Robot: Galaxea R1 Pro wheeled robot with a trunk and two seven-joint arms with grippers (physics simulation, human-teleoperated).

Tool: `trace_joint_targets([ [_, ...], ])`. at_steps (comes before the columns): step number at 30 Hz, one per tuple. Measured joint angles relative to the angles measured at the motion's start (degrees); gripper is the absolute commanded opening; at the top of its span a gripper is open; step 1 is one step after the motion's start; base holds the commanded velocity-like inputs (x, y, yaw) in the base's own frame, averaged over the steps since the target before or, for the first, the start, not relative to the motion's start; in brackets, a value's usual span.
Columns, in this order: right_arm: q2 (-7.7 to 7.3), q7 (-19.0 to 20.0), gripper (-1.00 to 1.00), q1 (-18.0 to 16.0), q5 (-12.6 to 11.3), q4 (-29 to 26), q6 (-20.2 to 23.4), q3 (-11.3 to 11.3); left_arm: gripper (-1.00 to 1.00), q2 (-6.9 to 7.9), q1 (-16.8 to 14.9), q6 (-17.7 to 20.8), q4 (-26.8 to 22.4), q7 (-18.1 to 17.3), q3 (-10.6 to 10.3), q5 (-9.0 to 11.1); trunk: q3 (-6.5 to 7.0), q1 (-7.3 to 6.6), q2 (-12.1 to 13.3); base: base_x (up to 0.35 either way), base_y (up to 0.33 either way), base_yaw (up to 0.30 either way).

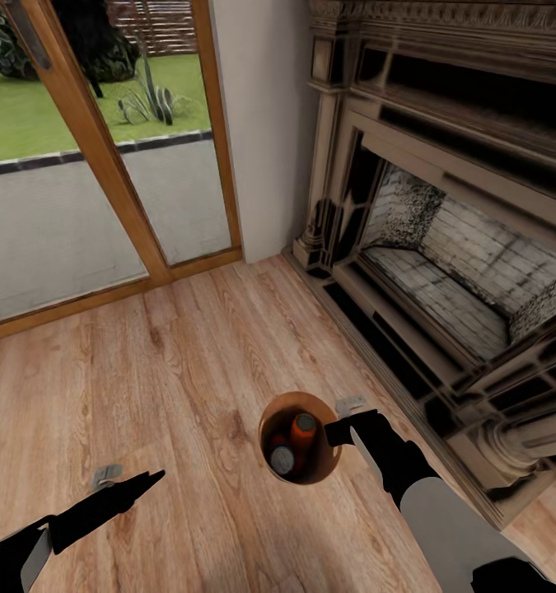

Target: Put the three can of soda from the living room inside the tash can in the kitchen.

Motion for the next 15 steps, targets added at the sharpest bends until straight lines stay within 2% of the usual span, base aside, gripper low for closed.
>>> trace_joint_targets([
  [15,0.0,0.4,-1.0,0.0,0.3,0.0,0.0,-0.1,1.0,0.0,0.0,-0.1,0.0,-0.8,0.0,0.0,-2.68,3.3,-6.0,0.0,0.0,0.0],
])
